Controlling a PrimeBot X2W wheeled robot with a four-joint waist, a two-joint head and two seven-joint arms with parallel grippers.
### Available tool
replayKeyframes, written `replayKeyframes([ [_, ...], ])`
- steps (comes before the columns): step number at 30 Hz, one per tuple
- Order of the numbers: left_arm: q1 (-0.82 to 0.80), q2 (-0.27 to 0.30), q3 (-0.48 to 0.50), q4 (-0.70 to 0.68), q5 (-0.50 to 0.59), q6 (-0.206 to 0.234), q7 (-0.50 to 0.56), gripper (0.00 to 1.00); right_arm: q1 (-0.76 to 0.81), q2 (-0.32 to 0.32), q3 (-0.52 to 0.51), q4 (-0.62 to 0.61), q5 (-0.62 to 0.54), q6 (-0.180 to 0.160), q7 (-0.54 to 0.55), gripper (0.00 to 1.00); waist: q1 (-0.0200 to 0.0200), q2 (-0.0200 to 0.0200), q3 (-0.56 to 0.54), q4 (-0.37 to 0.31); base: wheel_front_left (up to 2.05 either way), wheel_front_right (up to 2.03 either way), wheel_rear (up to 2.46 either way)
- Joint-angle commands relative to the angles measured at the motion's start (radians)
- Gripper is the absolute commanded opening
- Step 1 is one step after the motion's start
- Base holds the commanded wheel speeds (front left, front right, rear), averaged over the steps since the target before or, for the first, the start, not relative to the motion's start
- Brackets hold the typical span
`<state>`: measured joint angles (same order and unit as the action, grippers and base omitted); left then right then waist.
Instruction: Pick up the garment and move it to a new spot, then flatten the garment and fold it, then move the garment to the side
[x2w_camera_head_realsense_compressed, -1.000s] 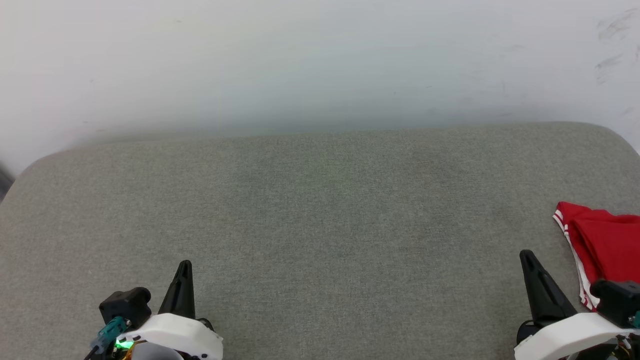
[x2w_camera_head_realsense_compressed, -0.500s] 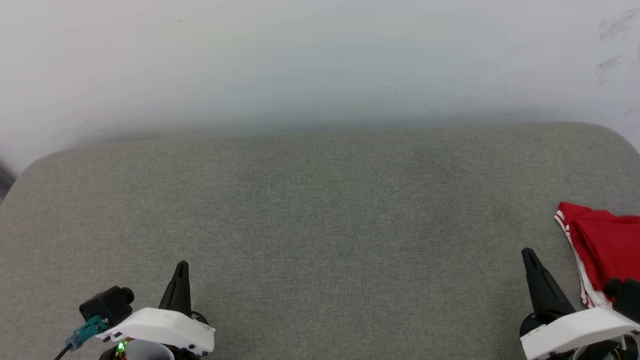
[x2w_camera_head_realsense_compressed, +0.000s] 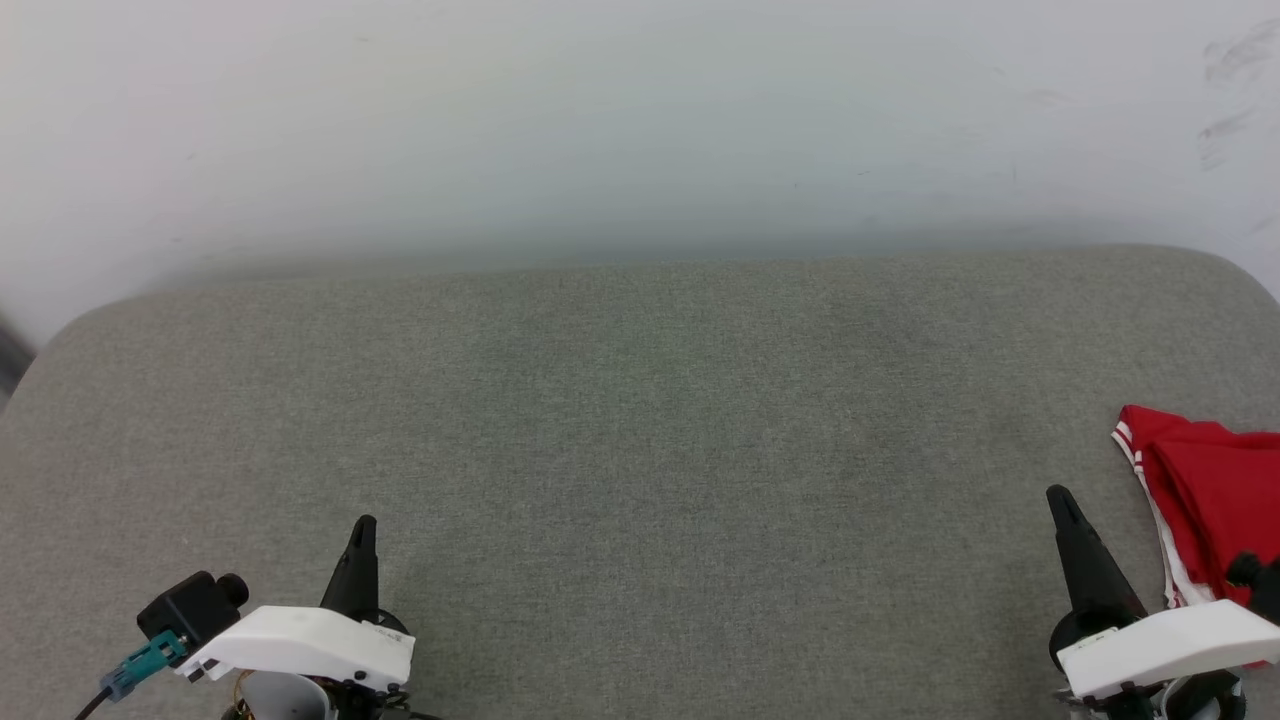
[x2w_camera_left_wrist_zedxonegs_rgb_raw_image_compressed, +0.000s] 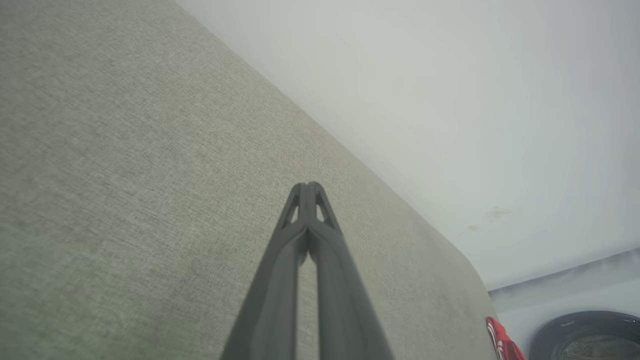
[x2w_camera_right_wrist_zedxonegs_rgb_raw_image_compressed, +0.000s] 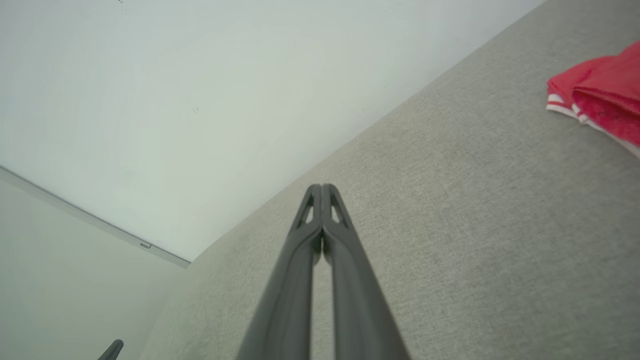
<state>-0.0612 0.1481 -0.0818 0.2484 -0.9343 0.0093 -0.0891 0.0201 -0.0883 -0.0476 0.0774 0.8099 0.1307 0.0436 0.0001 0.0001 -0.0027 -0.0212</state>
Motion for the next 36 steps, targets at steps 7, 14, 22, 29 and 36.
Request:
replayKeyframes([
  [7,-0.029,-0.01,0.031,-0.012,-0.088,-0.02,0.027,0.0,-0.04,0.005,-0.009,0.013,0.107,0.0,0.007,0.0,0.0,-0.0001,0.0,0.002,0.0,0.0,0.0],
  [14,-0.033,-0.02,0.052,-0.011,-0.16,-0.036,0.049,0.0,-0.053,0.008,-0.015,0.032,0.193,0.0,0.014,0.0,0.0,-0.0001,0.001,0.003,0.0,0.0,0.0],
  [22,-0.036,-0.032,0.074,-0.01,-0.235,-0.051,0.071,0.0,-0.064,0.011,-0.021,0.052,0.283,0.0,0.021,0.0,-0.0001,-0.0001,0.001,0.005,0.0,0.0,0.0],
  [29,-0.039,-0.042,0.091,-0.01,-0.297,-0.064,0.09,0.0,-0.074,0.014,-0.026,0.068,0.358,0.0,0.027,0.0,-0.0001,-0.0001,0.002,0.007,0.0,0.0,0.0],
  [36,-0.04,-0.05,0.109,-0.009,-0.355,-0.076,0.108,0.0,-0.084,0.017,-0.031,0.083,0.427,0.0,0.033,0.0,-0.0001,-0.0001,0.002,0.009,0.0,0.0,0.0],
])
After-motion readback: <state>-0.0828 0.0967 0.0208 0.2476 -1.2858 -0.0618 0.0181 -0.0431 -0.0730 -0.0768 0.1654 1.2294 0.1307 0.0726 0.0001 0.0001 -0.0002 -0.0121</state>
